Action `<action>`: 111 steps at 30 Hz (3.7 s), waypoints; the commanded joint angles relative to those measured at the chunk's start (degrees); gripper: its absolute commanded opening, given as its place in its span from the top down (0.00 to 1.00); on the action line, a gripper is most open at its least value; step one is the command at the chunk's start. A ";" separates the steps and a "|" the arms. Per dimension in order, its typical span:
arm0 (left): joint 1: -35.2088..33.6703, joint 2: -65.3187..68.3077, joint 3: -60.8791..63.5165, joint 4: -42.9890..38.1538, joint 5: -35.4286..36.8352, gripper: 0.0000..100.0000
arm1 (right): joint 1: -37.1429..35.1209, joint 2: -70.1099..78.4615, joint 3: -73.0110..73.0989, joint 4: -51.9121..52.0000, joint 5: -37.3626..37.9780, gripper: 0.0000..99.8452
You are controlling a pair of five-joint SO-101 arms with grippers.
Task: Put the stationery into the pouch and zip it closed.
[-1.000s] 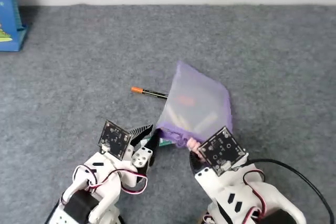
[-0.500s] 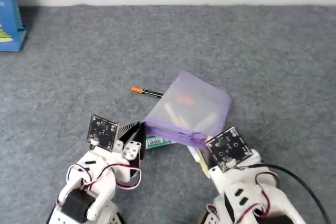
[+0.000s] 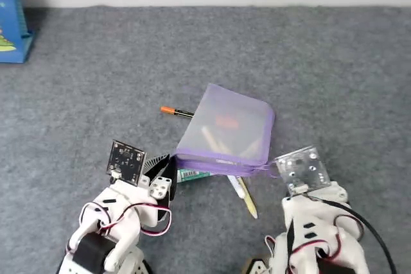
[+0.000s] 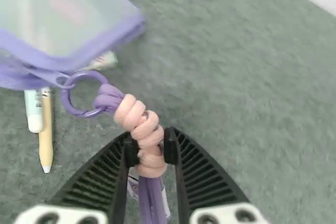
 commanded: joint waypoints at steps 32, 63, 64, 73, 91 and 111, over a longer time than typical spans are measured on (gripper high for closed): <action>11.78 -0.62 2.33 -8.97 0.35 0.82 | -8.04 -0.04 -0.35 0.31 -1.23 0.99; 8.09 -0.62 5.49 -7.91 -2.11 0.81 | -12.70 -6.46 -0.70 1.10 -4.22 0.99; 7.56 -0.62 6.20 -8.70 -2.11 0.81 | -12.70 -6.46 -0.70 1.10 -4.22 0.99; 6.15 -0.62 12.53 -14.68 -5.10 0.82 | -12.79 -6.46 -0.79 1.01 -4.22 0.99; 1.93 -0.70 4.09 -13.27 -5.01 0.99 | -12.79 -6.37 -6.33 2.42 -4.31 0.99; -8.62 -0.70 -41.36 23.21 -8.88 0.99 | -33.01 -5.76 0.00 -14.64 -13.27 0.99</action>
